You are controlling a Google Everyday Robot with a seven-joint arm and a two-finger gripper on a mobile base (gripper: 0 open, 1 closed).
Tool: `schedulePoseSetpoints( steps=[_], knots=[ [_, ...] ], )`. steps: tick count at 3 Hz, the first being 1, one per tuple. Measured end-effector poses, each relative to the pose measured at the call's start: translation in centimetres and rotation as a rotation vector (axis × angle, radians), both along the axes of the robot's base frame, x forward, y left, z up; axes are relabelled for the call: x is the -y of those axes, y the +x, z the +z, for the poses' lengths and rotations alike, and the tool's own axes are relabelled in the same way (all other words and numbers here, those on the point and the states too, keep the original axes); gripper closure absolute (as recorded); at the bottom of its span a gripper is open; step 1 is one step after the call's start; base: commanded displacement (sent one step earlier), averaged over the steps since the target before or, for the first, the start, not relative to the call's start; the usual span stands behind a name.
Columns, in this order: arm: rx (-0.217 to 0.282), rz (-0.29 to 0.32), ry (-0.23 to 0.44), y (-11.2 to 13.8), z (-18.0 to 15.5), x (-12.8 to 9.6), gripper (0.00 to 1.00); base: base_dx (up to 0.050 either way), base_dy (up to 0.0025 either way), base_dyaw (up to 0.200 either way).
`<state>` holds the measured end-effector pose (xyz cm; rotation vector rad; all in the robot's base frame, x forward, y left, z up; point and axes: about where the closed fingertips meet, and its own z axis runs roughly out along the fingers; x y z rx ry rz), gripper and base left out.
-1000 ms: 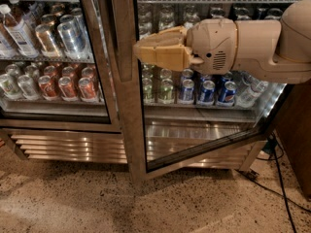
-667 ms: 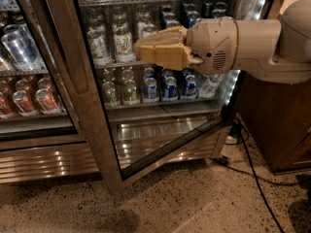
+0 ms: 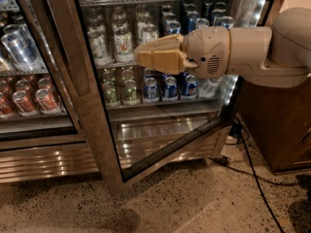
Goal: Open right fridge door
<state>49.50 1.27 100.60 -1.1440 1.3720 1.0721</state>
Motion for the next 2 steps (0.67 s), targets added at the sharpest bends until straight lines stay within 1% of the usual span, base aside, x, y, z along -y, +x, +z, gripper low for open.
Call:
schedulePoseSetpoints(
  steps=[1, 2],
  knots=[
    [-0.096, -0.024, 0.006, 0.8, -3.6, 0.0, 1.00, 0.000, 0.00000, 0.000],
    [-0.162, -0.035, 0.013, 1.3, -5.9, 0.0, 1.00, 0.000, 0.00000, 0.000]
  ],
)
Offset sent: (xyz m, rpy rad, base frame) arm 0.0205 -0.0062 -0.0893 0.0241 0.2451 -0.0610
